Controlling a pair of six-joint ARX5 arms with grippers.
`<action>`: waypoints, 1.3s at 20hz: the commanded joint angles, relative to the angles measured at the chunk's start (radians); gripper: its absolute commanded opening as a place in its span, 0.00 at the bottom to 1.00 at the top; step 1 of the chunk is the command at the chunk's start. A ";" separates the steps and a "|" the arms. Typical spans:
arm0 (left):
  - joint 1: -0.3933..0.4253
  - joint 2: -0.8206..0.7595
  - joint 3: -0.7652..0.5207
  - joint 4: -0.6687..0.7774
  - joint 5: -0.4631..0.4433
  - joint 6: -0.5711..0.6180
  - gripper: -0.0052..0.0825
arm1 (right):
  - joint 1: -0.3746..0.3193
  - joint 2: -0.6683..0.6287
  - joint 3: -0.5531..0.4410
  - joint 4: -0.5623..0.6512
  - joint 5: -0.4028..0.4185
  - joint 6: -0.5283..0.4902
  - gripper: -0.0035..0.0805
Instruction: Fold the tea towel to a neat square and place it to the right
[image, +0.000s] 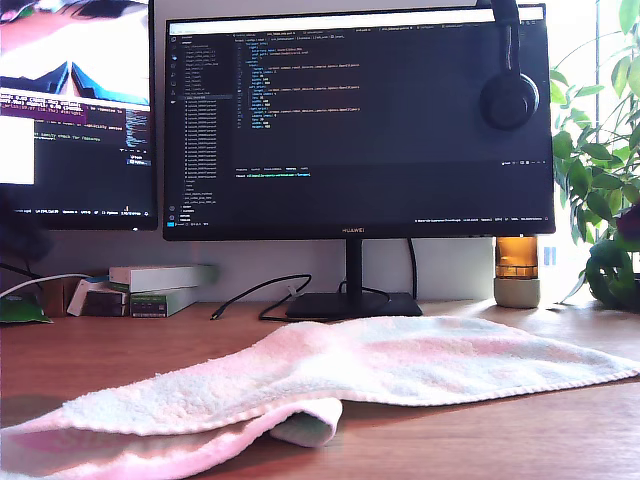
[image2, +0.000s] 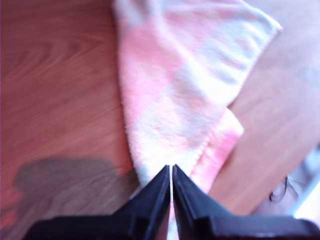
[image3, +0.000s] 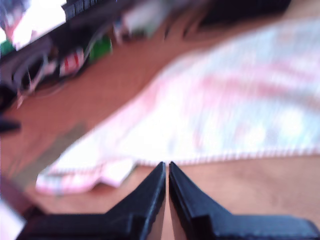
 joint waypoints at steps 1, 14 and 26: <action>-0.014 0.065 0.069 -0.075 -0.002 0.074 0.04 | 0.031 0.064 0.040 -0.002 -0.015 0.003 0.03; -0.021 0.336 0.179 -0.243 0.027 0.204 0.35 | 0.117 0.672 0.256 -0.032 0.013 -0.348 0.03; -0.051 0.555 0.179 -0.189 0.016 0.208 0.48 | 0.119 0.802 0.325 0.010 0.012 -0.372 0.03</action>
